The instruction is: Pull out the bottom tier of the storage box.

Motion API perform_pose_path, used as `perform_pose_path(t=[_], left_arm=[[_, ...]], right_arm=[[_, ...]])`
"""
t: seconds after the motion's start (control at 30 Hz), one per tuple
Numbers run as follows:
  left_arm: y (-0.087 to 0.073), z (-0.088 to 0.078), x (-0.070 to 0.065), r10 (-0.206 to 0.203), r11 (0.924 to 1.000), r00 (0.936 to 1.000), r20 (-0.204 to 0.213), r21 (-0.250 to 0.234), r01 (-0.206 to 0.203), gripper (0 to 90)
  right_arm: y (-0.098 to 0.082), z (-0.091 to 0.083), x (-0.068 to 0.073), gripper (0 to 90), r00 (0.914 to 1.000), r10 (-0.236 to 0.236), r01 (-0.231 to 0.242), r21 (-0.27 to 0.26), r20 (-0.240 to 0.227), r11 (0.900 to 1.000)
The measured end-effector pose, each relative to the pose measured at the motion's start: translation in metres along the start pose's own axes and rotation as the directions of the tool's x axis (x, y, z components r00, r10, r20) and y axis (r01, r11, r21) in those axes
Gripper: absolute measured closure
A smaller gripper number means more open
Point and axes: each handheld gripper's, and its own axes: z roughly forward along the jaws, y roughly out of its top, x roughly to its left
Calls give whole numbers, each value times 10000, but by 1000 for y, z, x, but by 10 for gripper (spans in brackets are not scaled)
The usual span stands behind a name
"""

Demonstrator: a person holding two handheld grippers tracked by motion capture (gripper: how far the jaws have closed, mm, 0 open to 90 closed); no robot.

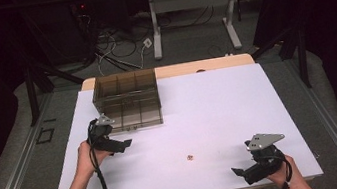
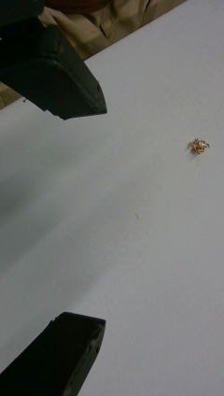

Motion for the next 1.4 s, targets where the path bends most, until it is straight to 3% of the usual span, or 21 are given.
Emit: perform_pose_path(t=[0.3,0.7,1.4], left_arm=[[-3,-7,-11,163,9999,9997,162,52,-164,1],[-6,-10,-26,286,9994,9993,243,-226,-281,1],[4,-8,-52,795,9962,9940,756,-429,-764,0]], right_arm=[[0,0,0,0,10000,-1,1,10,12,10000],[0,0,1,0,10000,-21,21,71,-2,10000],[0,0,0,0,10000,-23,23,82,-14,10000]])
